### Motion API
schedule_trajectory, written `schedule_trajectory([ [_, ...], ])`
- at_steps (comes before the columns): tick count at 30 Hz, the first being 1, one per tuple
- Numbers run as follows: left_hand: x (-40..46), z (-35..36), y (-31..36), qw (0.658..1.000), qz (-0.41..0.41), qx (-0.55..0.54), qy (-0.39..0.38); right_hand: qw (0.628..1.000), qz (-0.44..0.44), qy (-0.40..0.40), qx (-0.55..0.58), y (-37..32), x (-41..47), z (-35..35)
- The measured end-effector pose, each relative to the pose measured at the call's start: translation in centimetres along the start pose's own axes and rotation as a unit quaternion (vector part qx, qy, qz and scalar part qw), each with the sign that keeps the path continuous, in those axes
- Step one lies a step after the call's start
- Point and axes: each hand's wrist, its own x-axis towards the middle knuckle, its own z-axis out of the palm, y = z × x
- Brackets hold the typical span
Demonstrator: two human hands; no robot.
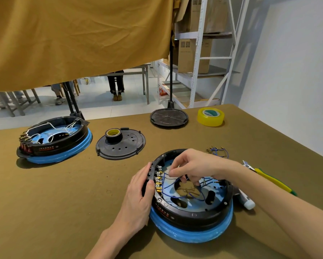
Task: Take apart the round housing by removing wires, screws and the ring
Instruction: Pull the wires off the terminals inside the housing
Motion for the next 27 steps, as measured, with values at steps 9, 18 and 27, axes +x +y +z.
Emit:
schedule_trajectory([
  [9, -0.1, -0.1, 0.3, 1.000, 0.003, -0.009, 0.001, 0.998, -0.033, 0.028, -0.035, -0.8, -0.4, -1.2],
  [18, 0.0, 0.0, -0.4, 1.000, 0.012, -0.008, 0.002, 0.957, -0.126, 0.065, -0.251, 0.4, -0.1, 4.2],
  [27, 0.0, 0.3, -0.5, 1.000, 0.009, -0.012, -0.006, 0.919, -0.180, 0.139, -0.323, 1.2, -0.3, 5.5],
])
